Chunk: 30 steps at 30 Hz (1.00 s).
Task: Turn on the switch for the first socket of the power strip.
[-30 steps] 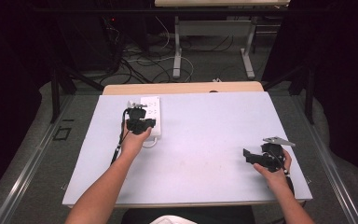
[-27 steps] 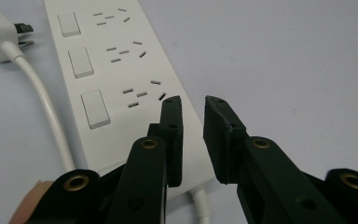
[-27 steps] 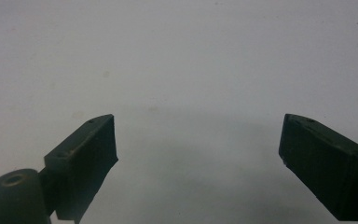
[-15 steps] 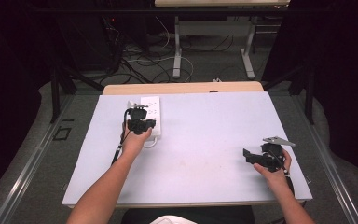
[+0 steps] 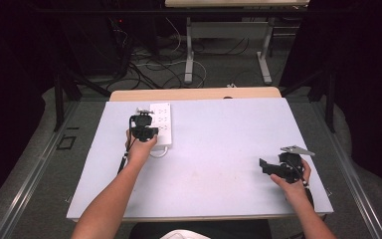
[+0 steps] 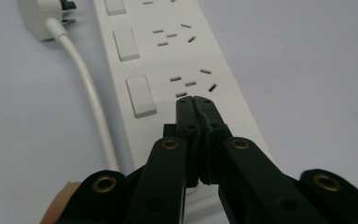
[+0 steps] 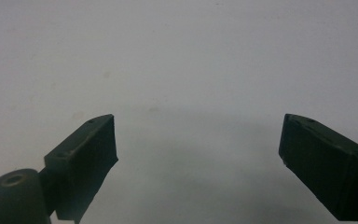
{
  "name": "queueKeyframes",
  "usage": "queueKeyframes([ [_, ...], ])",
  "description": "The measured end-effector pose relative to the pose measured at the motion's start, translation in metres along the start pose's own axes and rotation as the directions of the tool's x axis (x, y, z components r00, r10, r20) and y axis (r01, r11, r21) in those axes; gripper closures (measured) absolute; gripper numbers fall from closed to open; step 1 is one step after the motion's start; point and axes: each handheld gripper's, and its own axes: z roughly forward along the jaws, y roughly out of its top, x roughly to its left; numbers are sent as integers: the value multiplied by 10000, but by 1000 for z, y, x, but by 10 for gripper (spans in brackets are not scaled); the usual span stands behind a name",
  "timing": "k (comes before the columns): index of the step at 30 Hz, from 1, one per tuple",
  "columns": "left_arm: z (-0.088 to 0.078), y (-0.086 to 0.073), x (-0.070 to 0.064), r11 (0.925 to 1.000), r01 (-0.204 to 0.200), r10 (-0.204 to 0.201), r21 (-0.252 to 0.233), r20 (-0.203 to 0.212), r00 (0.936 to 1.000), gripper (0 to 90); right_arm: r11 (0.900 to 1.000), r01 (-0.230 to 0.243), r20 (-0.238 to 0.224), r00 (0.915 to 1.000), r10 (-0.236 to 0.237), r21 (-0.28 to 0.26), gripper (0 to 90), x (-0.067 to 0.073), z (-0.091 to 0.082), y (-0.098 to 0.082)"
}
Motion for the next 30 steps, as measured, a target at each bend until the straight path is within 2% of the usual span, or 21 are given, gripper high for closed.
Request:
queueKeyframes([
  [6,4,5,13,9990,408,-411,-181,-144,9991,900,10000,-23,-21,10000,23,12,104,1,1,0],
  [12,8,8,24,9977,669,-670,-54,-200,9976,900,10000,-20,-25,10000,20,16,104,0,1,0],
  [14,10,8,25,9982,590,-593,-112,-242,9979,900,10000,-59,-51,10000,59,48,104,1,1,0],
  [18,15,10,25,9986,509,-506,105,-298,9983,900,10000,6,-71,10000,-6,59,104,1,1,0],
  [20,18,11,24,9987,507,-508,-33,-276,9983,900,10000,-2,-57,10000,2,65,104,1,2,0],
  [25,21,16,21,9993,336,-330,184,-327,9989,900,9999,-76,-50,10000,76,69,104,0,2,-1],
  [30,24,14,19,9992,259,-249,297,-347,9991,900,9999,-91,-75,9999,91,56,104,0,1,-1],
])
